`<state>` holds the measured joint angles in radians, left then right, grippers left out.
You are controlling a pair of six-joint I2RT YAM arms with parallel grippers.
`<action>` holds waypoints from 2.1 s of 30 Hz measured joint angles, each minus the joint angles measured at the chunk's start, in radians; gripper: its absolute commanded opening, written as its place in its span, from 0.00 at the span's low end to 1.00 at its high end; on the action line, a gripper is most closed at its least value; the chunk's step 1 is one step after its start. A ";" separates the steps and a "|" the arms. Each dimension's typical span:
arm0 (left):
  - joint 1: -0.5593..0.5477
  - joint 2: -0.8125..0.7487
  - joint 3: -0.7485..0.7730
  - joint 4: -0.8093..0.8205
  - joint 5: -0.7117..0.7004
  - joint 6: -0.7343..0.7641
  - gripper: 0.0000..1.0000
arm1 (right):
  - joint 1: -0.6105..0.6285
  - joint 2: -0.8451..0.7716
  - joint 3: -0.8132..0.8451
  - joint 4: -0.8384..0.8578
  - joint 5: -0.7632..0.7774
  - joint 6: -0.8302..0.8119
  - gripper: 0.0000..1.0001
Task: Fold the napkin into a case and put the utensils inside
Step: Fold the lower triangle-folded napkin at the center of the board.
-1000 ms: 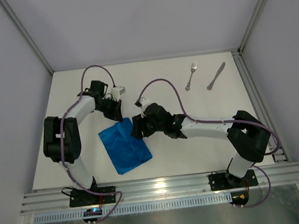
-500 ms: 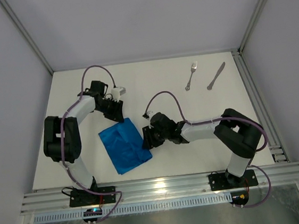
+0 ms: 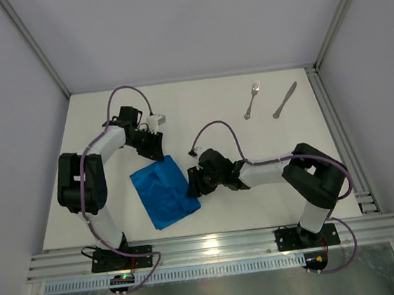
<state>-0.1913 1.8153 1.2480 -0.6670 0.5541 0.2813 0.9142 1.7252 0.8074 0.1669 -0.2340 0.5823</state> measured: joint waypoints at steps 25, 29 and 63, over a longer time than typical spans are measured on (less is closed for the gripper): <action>0.000 -0.034 0.000 -0.034 -0.016 0.019 0.30 | 0.014 -0.066 -0.092 0.018 -0.010 0.048 0.40; 0.000 -0.040 0.000 -0.040 -0.016 0.024 0.22 | 0.014 -0.066 -0.098 0.029 -0.015 0.053 0.37; 0.000 -0.027 -0.021 -0.064 -0.013 0.063 0.19 | 0.016 -0.062 -0.114 0.042 -0.024 0.075 0.22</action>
<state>-0.1913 1.7878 1.2270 -0.7307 0.5407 0.3447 0.9302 1.6634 0.6933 0.2092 -0.2584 0.6575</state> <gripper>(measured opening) 0.196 0.222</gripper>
